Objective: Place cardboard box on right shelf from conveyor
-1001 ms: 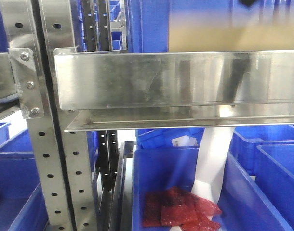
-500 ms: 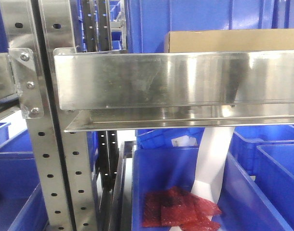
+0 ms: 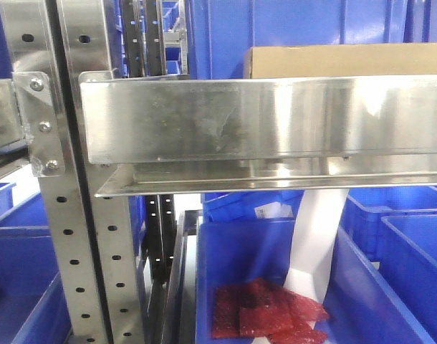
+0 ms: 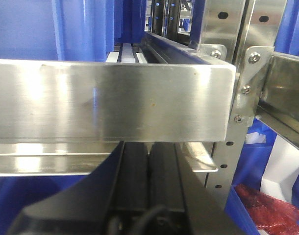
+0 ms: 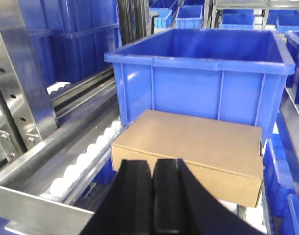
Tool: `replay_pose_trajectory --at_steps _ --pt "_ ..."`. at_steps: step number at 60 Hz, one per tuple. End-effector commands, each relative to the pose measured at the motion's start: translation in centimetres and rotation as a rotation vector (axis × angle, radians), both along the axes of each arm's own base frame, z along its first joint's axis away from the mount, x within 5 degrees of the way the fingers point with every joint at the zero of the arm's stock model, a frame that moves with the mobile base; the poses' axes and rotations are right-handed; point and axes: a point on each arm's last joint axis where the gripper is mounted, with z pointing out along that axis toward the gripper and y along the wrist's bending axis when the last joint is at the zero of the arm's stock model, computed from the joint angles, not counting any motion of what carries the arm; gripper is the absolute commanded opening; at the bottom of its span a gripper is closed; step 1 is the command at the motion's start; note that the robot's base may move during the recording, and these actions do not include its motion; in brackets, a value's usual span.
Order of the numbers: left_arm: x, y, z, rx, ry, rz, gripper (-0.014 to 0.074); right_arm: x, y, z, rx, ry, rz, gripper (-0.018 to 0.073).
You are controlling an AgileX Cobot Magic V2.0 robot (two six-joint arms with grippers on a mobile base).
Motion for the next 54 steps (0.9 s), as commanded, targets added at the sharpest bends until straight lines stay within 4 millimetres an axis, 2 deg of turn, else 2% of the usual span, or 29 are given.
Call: replay_pose_trajectory --at_steps 1,22,31,42,54 --pt "-0.1 0.0 0.6 -0.014 -0.090 0.001 -0.0116 -0.1 -0.2 1.7 0.047 -0.100 -0.020 0.0057" --pt "-0.1 0.0 0.6 -0.014 -0.090 0.001 -0.0116 -0.1 -0.3 1.7 0.043 -0.106 -0.022 0.0057" --pt "-0.1 0.0 0.6 -0.014 -0.090 0.001 -0.0116 -0.4 -0.4 0.6 0.026 -0.093 -0.029 0.0057" --pt "-0.1 0.0 0.6 -0.014 -0.090 0.001 -0.0116 -2.8 -2.0 -3.0 0.015 -0.149 -0.124 0.0057" --pt "-0.1 0.0 0.6 -0.014 -0.090 0.001 -0.0116 -5.6 -3.6 -9.2 0.013 -0.238 -0.281 0.0057"
